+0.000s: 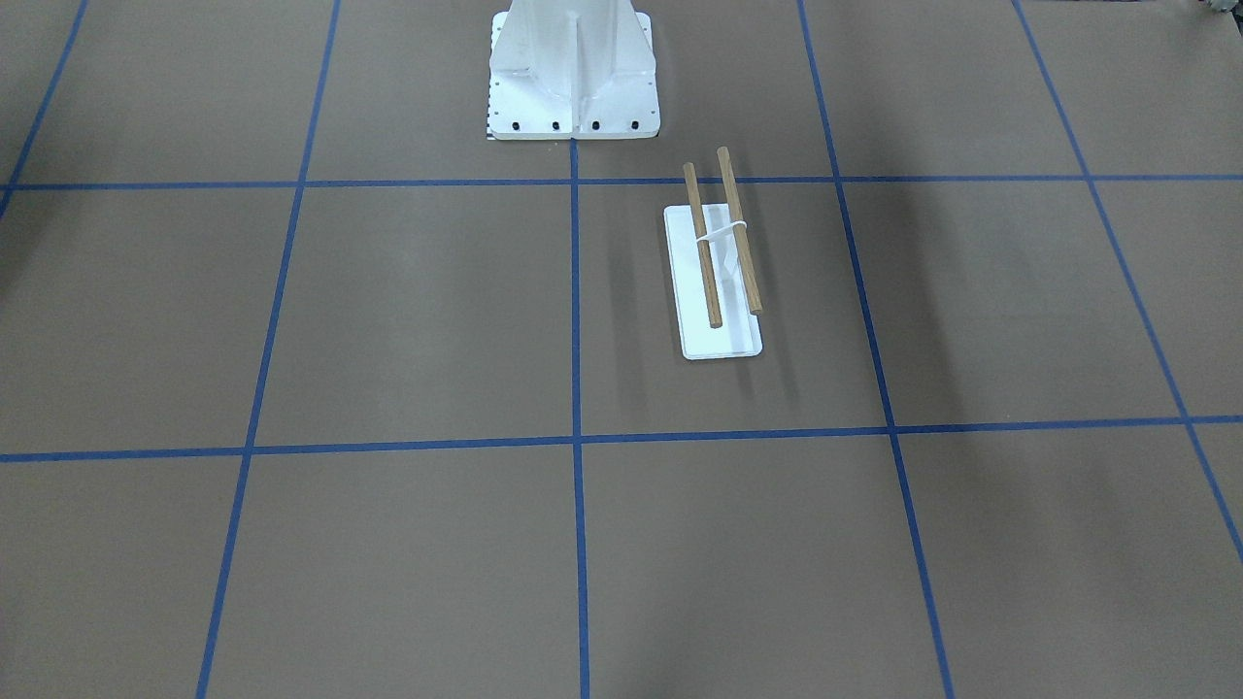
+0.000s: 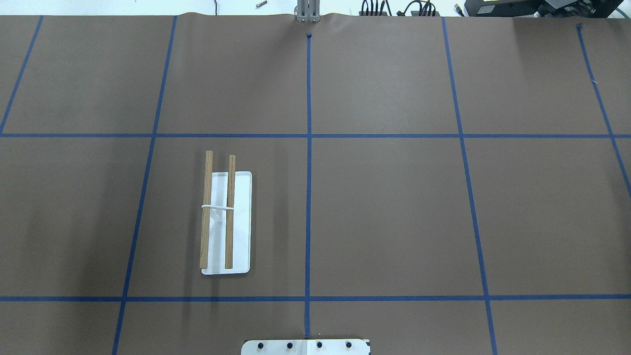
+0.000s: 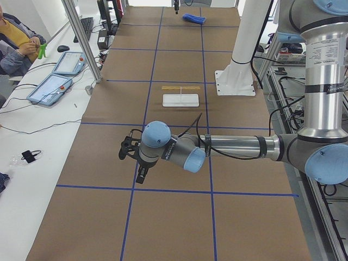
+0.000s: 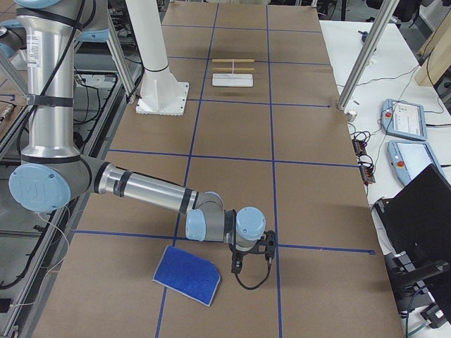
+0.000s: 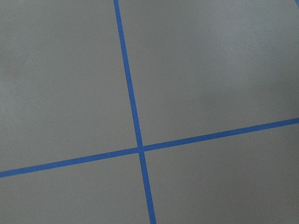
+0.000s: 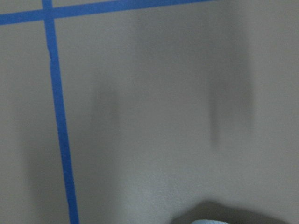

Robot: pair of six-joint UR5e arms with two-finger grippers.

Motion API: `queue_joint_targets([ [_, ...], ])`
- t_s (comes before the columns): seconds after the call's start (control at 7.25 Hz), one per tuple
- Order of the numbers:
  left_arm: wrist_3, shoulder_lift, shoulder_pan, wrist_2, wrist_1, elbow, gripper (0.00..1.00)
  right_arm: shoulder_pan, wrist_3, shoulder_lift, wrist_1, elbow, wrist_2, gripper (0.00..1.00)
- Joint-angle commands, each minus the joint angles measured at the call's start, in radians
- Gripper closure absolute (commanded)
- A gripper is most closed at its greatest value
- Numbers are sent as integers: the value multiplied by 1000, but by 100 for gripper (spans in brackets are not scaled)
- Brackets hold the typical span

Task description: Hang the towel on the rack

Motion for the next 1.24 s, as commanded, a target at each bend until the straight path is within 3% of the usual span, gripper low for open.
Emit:
queue_joint_targets([
  [0.0,1,-4,0,-2,-2,-3,2,28,-9,-44,17,-26,-7,0],
  [0.55,0,-2,-2,-4,-14,-17,2,34,2,-65,252,-241,0,4],
  [0.69,0,-2,-2,-4,-14,-21,2,34,2,-62,253,-250,0,8],
  [0.83,0,-2,-2,-4,-12,-23,2,34,2,-62,255,-250,0,19],
  [1.1,0,-2,-2,-5,-14,-25,2,34,1,-54,255,-245,0,100],
])
